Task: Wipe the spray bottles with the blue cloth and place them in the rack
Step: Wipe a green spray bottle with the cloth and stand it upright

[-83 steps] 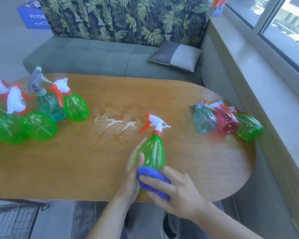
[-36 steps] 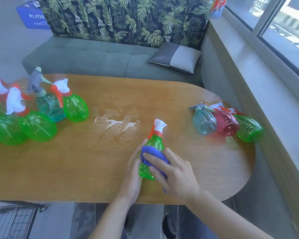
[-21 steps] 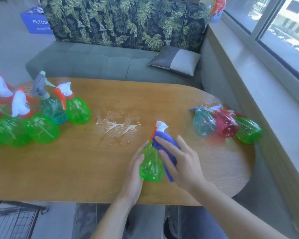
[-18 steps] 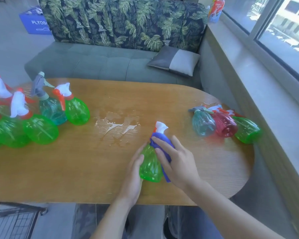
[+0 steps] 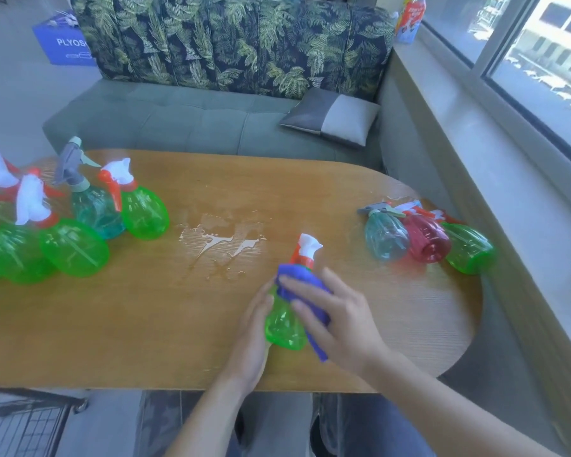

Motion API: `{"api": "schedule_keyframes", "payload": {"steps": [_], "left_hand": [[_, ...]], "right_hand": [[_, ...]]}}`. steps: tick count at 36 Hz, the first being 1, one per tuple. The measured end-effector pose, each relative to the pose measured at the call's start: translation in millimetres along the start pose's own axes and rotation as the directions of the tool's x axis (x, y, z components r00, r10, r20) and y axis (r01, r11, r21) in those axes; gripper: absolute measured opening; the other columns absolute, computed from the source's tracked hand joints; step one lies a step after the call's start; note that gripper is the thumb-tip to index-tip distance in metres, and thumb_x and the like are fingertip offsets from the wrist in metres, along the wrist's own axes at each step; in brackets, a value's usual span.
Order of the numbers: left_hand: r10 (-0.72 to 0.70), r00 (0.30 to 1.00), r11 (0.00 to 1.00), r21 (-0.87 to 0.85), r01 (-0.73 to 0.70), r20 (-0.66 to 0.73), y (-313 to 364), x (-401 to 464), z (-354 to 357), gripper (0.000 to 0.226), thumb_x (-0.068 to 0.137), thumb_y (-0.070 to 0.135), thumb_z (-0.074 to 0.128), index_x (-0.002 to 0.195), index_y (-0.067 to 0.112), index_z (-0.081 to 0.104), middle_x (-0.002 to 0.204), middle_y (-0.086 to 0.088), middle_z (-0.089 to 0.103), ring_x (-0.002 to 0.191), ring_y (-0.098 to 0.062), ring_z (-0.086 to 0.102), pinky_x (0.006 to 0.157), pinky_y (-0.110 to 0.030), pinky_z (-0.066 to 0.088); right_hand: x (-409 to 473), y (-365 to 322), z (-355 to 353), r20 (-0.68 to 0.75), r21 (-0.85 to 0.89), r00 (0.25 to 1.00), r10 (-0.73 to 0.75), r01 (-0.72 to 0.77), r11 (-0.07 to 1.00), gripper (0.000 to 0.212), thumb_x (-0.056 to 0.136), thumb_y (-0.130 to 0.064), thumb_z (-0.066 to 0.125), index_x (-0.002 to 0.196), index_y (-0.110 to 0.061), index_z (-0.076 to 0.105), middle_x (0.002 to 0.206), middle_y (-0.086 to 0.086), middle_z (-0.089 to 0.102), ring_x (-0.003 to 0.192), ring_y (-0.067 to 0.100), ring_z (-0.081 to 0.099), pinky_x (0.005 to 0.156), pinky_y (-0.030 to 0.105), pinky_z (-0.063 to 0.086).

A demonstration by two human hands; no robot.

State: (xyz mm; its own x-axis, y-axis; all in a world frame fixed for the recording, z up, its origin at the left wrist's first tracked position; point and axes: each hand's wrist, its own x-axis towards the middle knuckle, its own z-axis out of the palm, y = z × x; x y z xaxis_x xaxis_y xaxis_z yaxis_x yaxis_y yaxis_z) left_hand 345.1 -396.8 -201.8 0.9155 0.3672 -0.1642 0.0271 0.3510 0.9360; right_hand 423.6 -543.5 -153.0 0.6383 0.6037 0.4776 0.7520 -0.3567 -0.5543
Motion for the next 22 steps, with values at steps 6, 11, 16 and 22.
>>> {"api": "schedule_keyframes", "payload": {"steps": [6,11,16,22], "left_hand": [[-0.055,0.998,0.997,-0.052,0.055,0.012,-3,1,-1,0.046,0.117,0.015,0.033,0.153,0.027,0.059,0.154,0.007,0.063,0.147,-0.016,0.055,0.118,-0.045,0.044],[-0.066,0.998,0.995,-0.076,0.066,-0.004,-1,2,-2,0.046,0.116,0.015,0.033,0.146,0.030,0.064,0.151,0.005,0.066,0.145,-0.017,0.057,0.116,-0.044,0.044],[-0.038,0.999,0.999,-0.031,0.037,-0.031,-2,2,-3,0.043,0.116,0.019,0.037,0.148,0.028,0.065,0.152,0.003,0.064,0.145,-0.021,0.056,0.121,-0.046,0.043],[-0.085,0.996,0.994,-0.061,0.086,0.021,10,-3,-2,0.056,0.102,0.064,0.050,0.150,0.038,0.061,0.157,-0.008,0.059,0.146,-0.036,0.055,0.121,-0.057,0.042]], "right_hand": [[10,12,15,-0.009,-0.071,0.971,0.239,-0.239,0.968,0.045,0.105,-0.060,0.035,0.140,-0.045,0.061,0.090,-0.015,0.041,0.068,0.005,0.051,0.062,0.027,0.046],[-9,0,18,-0.021,-0.086,0.998,0.060,-0.061,0.994,0.037,0.109,-0.044,0.045,0.138,-0.032,0.066,0.095,-0.014,0.036,0.072,0.001,0.038,0.058,0.026,0.046],[-25,-2,19,0.049,-0.155,0.987,-0.152,0.158,0.975,0.031,0.107,-0.034,0.055,0.136,-0.033,0.066,0.093,-0.007,0.044,0.077,0.011,0.048,0.054,0.022,0.037],[-36,-5,18,0.175,-0.254,0.906,-0.385,0.419,0.871,0.030,0.104,-0.035,0.059,0.131,-0.033,0.072,0.095,-0.006,0.045,0.073,0.014,0.052,0.058,0.019,0.028]]}}
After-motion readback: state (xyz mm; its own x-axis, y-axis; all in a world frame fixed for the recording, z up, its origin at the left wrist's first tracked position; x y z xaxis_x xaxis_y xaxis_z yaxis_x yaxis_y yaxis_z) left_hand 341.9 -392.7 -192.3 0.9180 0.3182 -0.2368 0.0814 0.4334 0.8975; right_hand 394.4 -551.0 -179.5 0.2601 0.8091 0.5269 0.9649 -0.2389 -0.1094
